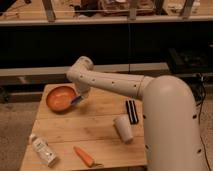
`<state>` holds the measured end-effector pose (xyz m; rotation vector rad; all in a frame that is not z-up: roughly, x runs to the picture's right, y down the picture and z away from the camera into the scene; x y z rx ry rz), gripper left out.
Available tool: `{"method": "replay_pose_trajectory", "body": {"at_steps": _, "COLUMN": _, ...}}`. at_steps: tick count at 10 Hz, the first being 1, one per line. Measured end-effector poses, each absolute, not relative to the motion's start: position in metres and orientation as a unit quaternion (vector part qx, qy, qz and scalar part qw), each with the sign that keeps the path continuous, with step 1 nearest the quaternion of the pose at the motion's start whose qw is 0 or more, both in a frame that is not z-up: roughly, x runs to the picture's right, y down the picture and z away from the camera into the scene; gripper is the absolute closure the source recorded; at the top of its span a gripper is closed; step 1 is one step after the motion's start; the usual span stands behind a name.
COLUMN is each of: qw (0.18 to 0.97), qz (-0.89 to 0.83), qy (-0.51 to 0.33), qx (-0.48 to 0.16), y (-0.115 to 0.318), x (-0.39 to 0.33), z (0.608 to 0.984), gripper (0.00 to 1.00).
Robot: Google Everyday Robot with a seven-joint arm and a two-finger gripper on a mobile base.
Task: Place the white sponge in the ceramic bowl
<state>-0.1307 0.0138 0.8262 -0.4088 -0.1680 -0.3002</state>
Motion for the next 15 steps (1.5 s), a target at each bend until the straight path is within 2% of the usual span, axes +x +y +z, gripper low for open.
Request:
{"method": "replay_pose_trajectory", "body": {"at_steps": 4, "qw": 0.963, "qz": -0.162, "qy": -0.096, "qx": -0.193, "y": 0.0, "x": -0.146, "z": 0.809, "gripper": 0.94}}
{"method": "replay_pose_trajectory", "body": {"at_steps": 8, "qw": 0.951, "qz": -0.158, "qy": -0.214, "qx": -0.154, "y": -0.028, "x": -0.165, "z": 0.788, "gripper": 0.94}}
{"method": "replay_pose_trajectory", "body": {"at_steps": 12, "qw": 0.927, "qz": -0.195, "qy": -0.303, "qx": -0.107, "y": -0.034, "x": -0.229, "z": 0.795, "gripper": 0.94}}
{"method": "replay_pose_trajectory", "body": {"at_steps": 15, "qw": 0.91, "qz": -0.21, "qy": -0.351, "qx": -0.065, "y": -0.04, "x": -0.243, "z": 0.804, "gripper": 0.94}}
